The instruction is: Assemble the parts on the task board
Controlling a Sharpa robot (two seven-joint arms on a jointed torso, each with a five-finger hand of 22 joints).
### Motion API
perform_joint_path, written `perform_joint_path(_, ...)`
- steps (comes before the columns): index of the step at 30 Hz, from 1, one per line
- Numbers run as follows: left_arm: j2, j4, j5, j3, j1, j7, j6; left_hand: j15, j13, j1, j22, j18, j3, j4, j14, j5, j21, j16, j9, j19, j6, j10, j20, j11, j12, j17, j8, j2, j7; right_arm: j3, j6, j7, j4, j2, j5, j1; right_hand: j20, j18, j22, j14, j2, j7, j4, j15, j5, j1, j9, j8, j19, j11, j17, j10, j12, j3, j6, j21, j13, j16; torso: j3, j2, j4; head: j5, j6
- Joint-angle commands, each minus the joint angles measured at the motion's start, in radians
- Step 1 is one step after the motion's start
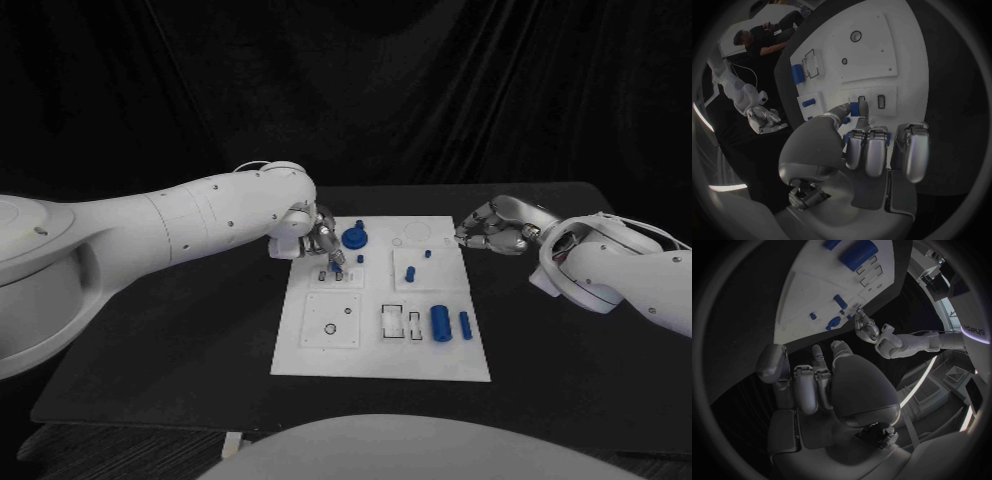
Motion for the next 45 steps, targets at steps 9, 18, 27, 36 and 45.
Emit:
perform_joint_path(9,0.006,-0.003,0.01,0.001,-0.012,0.001,-0.002,0.0,0.263,-0.006,0.23,0.018,0.004,0.001,0.106,-0.004,-0.008,0.003,-0.001,0.048,0.003,0.104,-0.001,0.005,-0.001,0.264,0.002,0.001,-0.005,0.001,0.004,-0.015,0.004,-0.002,-0.005,-0.002,0.0,0.018,0.122,0.084,-0.002,0.007,0.001,0.001,0.006,0.012,-0.002,-0.004,-0.006,0.003,0.188,0.09,-0.007,0.007,0.0,-0.006,0.241,-0.004,0.0,-0.001,0.0,0.0,0.0)
perform_joint_path(18,0.008,-0.008,0.01,0.001,-0.016,0.001,0.0,0.0,0.263,-0.005,0.23,0.018,0.005,0.0,0.106,-0.004,-0.008,0.003,-0.001,0.048,0.003,0.104,-0.001,0.005,-0.001,0.264,0.002,0.001,-0.006,0.001,0.004,-0.014,0.005,-0.001,-0.005,-0.002,0.0,0.018,0.122,0.084,-0.002,0.007,0.001,0.001,0.006,0.012,-0.002,-0.004,-0.006,0.003,0.188,0.09,-0.007,0.007,0.0,-0.006,0.241,-0.004,-0.0004,-0.001,0.0003,0.0,0.0)
perform_joint_path(27,0.007,-0.009,-0.005,0.001,-0.024,0.002,-0.006,0.0,0.263,-0.005,0.229,0.019,0.006,-0.002,0.106,-0.005,-0.01,0.003,-0.001,0.047,0.002,0.104,0.0,0.005,-0.001,0.264,0.001,0.001,-0.006,0.001,0.005,-0.014,0.006,-0.001,-0.005,-0.002,0.0,0.018,0.122,0.084,-0.002,0.007,0.001,0.001,0.006,0.012,-0.002,-0.004,-0.006,0.003,0.188,0.09,-0.007,0.007,0.0,-0.006,0.241,-0.004,0.0,-0.001,0.0002,0.0,0.0)
perform_joint_path(36,0.009,-0.012,-0.027,0.001,-0.033,0.002,-0.005,0.0,0.263,-0.005,0.229,0.019,0.006,-0.002,0.106,-0.007,-0.01,0.003,-0.002,0.047,0.002,0.104,0.0,0.005,-0.001,0.264,0.001,0.0,-0.005,0.001,0.008,-0.014,0.006,0.0,-0.005,-0.002,0.0,0.018,0.122,0.084,-0.002,0.007,0.001,0.001,0.006,0.012,-0.002,-0.004,-0.006,0.003,0.188,0.09,-0.007,0.007,0.0,-0.006,0.241,-0.004,-0.0002,-0.001,0.0005,0.001,0.0)
perform_joint_path(45,0.013,-0.021,-0.03,0.001,-0.038,0.003,-0.008,0.0,0.263,-0.005,0.229,0.019,0.007,-0.003,0.106,-0.009,-0.012,0.003,-0.002,0.046,0.002,0.104,0.0,0.005,-0.001,0.264,0.001,0.0,-0.005,0.001,0.009,-0.015,0.006,0.0,-0.005,-0.002,0.0,0.018,0.122,0.083,-0.003,0.008,0.0,0.001,0.008,0.014,-0.002,-0.005,-0.006,0.003,0.186,0.089,-0.007,0.01,0.0,-0.009,0.24,-0.005,0.0001,-0.001,0.0003,0.002,0.0)
